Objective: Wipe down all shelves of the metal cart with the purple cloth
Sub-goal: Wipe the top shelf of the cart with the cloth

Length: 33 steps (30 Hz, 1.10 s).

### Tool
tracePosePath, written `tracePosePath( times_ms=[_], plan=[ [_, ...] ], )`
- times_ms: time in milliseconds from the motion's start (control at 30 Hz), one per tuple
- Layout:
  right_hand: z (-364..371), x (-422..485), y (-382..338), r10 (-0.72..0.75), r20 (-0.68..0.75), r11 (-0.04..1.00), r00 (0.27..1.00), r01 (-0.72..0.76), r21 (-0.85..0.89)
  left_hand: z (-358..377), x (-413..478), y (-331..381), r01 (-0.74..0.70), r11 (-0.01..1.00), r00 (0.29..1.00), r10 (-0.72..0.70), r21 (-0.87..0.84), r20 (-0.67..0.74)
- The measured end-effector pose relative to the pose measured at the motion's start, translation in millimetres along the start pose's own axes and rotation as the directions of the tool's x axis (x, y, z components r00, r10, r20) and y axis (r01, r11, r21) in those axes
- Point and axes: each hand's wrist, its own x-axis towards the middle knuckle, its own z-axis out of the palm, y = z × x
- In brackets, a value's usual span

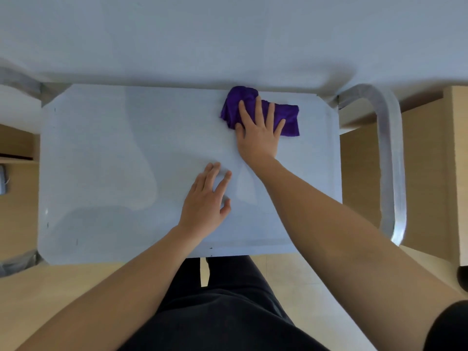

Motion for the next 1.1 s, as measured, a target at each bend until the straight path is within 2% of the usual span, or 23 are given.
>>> tracePosePath(
  times_ms=[100,233,300,833,1100],
  plan=[
    [6.3,-4.8,-28.9,-0.052,0.014,0.999,0.999,0.052,-0.015,-9.0,-5.3,-15.2,-0.016,1.0,1.0,0.016,-0.026,-0.005],
    [13.4,-12.7,-59.2,-0.109,0.03,0.994,0.994,0.11,-0.017,-18.9,-23.3,-43.0,0.15,0.988,0.988,-0.151,-0.04,-0.035],
    [17.3,-17.8,-70.8,-0.125,0.036,0.992,0.992,0.126,-0.021,-20.9,-37.5,-57.6,0.18,0.983,0.982,-0.182,-0.037,-0.047],
    [62.5,-141.1,-97.0,-0.119,0.044,0.99,0.992,0.122,-0.064,-27.1,-88.8,-103.1,0.069,0.997,0.997,-0.068,-0.042,0.037],
    [76.8,-208.0,-118.5,-0.115,0.101,0.991,0.988,0.121,-0.05,-33.7,-120.8,-120.1,0.08,0.994,0.995,-0.075,-0.072,0.073]
  ],
)
